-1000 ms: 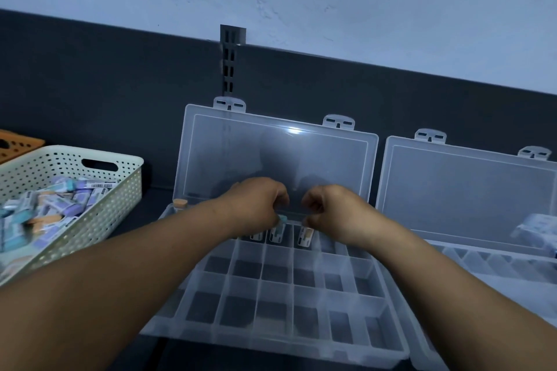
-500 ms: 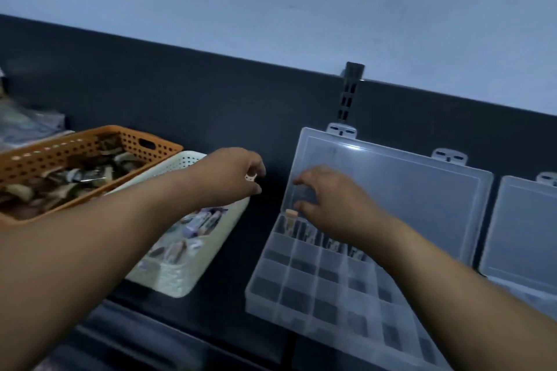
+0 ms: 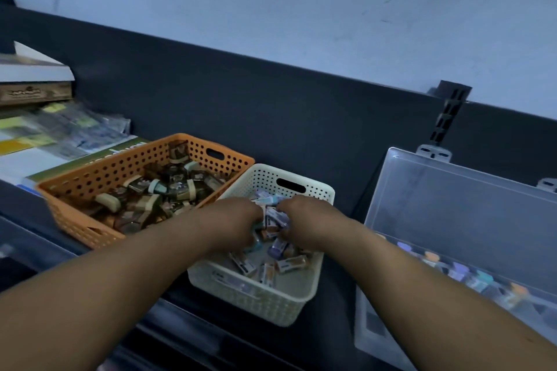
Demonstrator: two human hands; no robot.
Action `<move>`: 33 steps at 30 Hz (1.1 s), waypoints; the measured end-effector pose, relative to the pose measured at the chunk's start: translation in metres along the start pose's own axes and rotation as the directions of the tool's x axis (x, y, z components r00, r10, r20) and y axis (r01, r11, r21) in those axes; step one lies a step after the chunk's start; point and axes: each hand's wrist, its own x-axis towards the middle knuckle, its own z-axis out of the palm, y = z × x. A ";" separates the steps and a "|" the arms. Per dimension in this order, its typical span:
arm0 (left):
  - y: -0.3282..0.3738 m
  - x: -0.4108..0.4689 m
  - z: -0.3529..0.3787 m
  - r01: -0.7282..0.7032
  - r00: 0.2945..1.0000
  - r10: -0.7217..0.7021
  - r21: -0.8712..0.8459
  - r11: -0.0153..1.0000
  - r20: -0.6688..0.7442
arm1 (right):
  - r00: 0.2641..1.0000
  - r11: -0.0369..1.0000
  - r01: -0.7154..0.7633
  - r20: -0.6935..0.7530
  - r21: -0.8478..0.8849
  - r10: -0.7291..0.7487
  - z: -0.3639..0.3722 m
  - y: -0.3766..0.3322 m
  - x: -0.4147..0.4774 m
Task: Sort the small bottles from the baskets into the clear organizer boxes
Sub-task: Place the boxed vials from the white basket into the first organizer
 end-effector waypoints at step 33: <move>0.178 0.008 -0.037 -0.030 0.995 -0.101 -0.968 -0.249 -0.005 | 0.926 0.816 -0.067 -0.268 0.575 0.265 -0.018 0.161 -0.143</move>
